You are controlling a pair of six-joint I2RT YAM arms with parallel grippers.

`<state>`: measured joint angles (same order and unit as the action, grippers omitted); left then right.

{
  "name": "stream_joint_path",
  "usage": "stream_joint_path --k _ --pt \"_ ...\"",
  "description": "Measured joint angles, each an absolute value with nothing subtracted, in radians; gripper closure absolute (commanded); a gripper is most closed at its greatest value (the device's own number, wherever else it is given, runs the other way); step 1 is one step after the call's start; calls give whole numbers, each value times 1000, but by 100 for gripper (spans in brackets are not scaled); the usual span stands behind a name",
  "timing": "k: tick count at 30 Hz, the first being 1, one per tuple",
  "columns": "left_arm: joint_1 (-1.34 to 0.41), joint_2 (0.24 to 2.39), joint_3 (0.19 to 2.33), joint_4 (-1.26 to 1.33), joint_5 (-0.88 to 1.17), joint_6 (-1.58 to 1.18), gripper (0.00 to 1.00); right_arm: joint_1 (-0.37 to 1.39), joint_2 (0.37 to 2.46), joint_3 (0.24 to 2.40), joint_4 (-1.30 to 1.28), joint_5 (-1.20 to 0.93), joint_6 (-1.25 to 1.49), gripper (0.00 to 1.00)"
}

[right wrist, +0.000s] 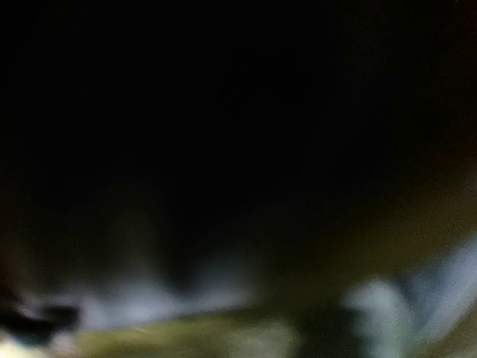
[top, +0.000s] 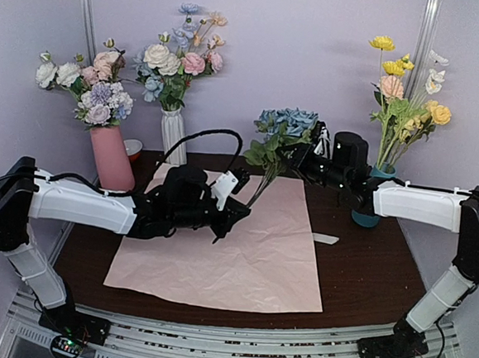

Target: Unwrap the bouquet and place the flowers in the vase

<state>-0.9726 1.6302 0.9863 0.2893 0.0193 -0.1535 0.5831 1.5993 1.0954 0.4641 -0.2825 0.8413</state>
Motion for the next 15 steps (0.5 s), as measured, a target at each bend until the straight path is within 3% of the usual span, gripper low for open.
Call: stream_joint_path --k 6,15 --pt "-973 1631 982 290 10 -145 99 583 1599 1095 465 -304 832 91" --pt "-991 1631 976 319 19 -121 62 580 1584 1111 411 -329 756 100"
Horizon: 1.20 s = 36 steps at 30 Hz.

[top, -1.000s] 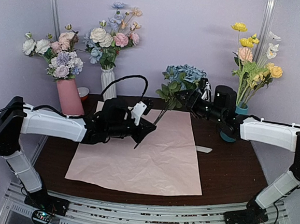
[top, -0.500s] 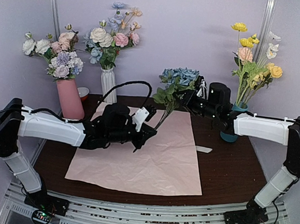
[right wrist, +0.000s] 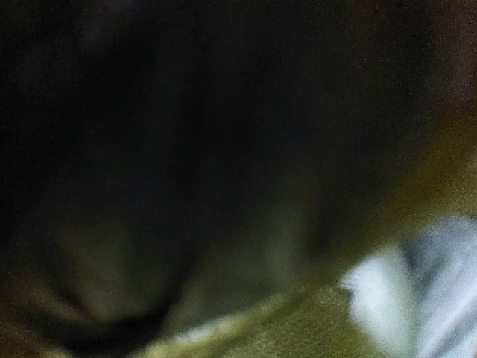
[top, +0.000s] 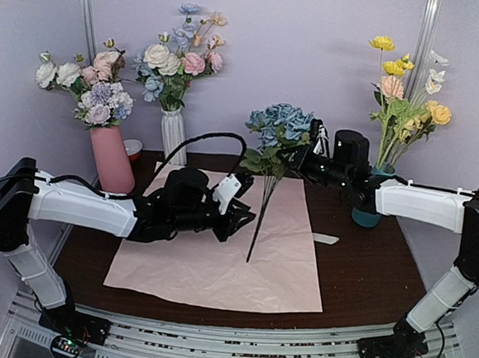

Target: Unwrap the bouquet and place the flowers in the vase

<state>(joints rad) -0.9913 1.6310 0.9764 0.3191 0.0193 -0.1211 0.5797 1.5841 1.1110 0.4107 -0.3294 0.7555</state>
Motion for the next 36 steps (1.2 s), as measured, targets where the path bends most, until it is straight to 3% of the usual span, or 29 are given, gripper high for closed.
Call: stream_joint_path --k 11,18,20,29,36 --pt "-1000 1622 933 365 -1 -102 36 514 1316 1127 188 -198 414 100" --pt "-1000 1591 907 373 -27 -97 6 480 1128 1139 110 18 159 100" --pt "-1000 1587 906 378 -28 -95 2 472 1084 1139 102 78 99 100" --pt "-1000 1541 849 404 -38 -94 2 451 965 1151 118 336 -52 100" --pt "-1000 1529 840 420 -43 -86 2 451 893 1145 283 500 -130 100"
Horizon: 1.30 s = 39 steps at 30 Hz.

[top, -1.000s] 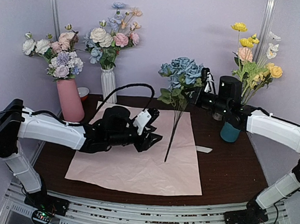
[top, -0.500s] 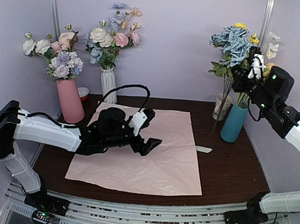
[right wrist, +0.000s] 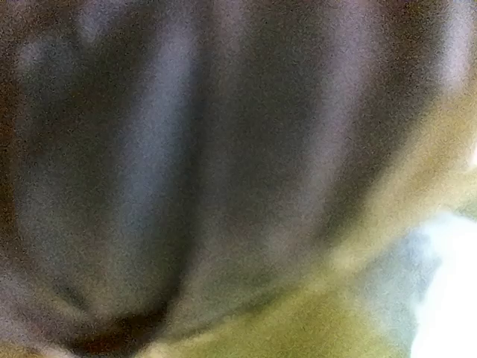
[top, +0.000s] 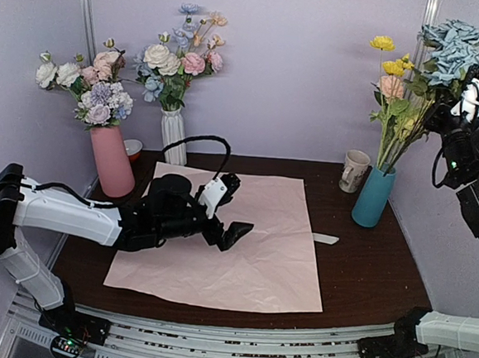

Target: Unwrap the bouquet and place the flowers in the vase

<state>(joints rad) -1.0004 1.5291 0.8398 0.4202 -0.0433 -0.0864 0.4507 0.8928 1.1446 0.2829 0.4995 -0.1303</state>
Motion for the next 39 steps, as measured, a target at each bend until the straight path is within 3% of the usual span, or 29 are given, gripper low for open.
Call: stream_joint_path --k 9,31,39 --pt "-1000 1529 834 432 -44 -87 2 427 1010 1140 532 644 -250 100" --pt "-1000 1531 820 448 -50 -86 3 307 1198 1028 848 710 -277 100" --pt "-1000 1534 820 448 -57 -86 3 307 1211 919 918 710 -257 84"
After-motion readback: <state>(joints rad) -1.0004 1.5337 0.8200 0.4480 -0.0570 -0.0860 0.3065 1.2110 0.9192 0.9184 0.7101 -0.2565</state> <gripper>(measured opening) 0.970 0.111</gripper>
